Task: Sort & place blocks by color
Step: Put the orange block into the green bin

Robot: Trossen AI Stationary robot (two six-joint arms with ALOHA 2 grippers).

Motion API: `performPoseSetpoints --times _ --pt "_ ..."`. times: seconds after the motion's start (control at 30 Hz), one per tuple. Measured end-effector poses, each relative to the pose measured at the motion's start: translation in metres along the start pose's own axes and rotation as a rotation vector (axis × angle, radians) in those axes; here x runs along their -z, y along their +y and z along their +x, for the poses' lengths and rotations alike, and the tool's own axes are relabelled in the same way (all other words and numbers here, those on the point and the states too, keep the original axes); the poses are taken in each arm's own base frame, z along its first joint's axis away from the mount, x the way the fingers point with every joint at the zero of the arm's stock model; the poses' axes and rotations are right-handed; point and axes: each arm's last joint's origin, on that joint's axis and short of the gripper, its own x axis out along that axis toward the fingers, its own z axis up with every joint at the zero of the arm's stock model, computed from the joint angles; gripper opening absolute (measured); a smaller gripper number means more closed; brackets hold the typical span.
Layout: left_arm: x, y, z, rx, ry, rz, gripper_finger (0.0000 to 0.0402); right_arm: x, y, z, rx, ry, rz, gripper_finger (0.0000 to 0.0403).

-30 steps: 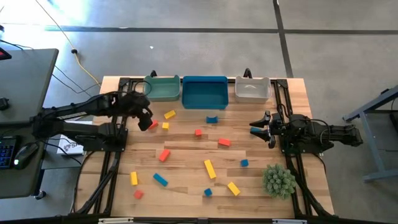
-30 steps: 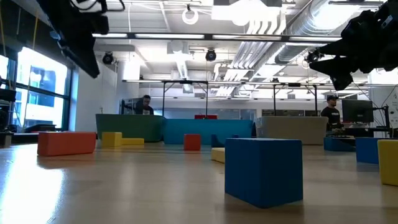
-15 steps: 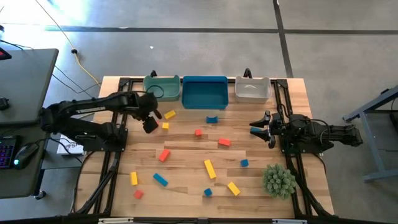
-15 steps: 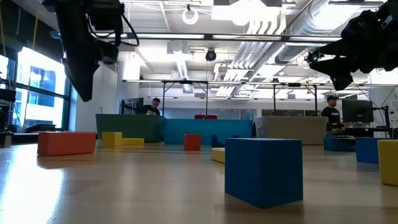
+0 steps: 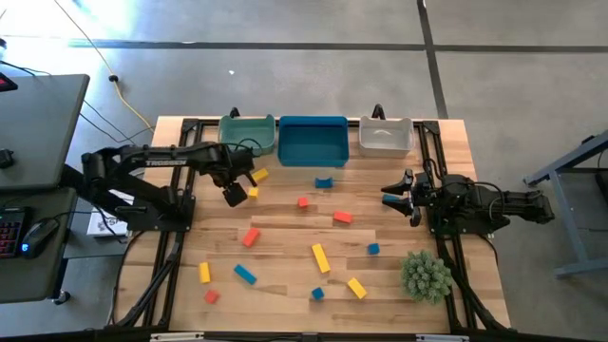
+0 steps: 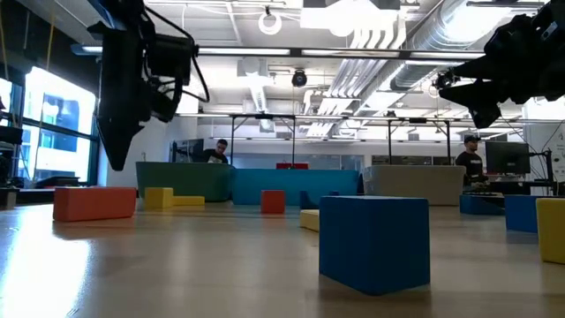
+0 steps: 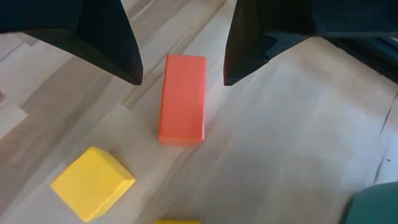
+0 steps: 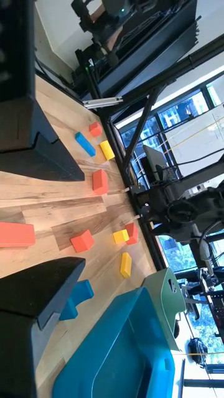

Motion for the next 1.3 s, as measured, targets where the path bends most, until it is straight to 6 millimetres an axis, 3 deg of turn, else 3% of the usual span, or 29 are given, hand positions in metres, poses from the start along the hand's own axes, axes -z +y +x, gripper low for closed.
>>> performPoseSetpoints --times 0.93,1.07,1.3 --pt "-0.019 -0.004 0.045 -0.028 0.155 0.053 0.0212 0.000 0.000 0.000 0.000 0.000 0.000 0.0197" --pt "-0.019 -0.005 0.045 -0.017 0.156 0.060 0.0185 0.000 0.000 0.000 0.000 0.000 0.000 0.0197" --pt "-0.020 -0.005 0.044 0.006 0.147 0.121 0.0103 0.000 0.000 0.000 0.000 0.000 0.000 0.0197"
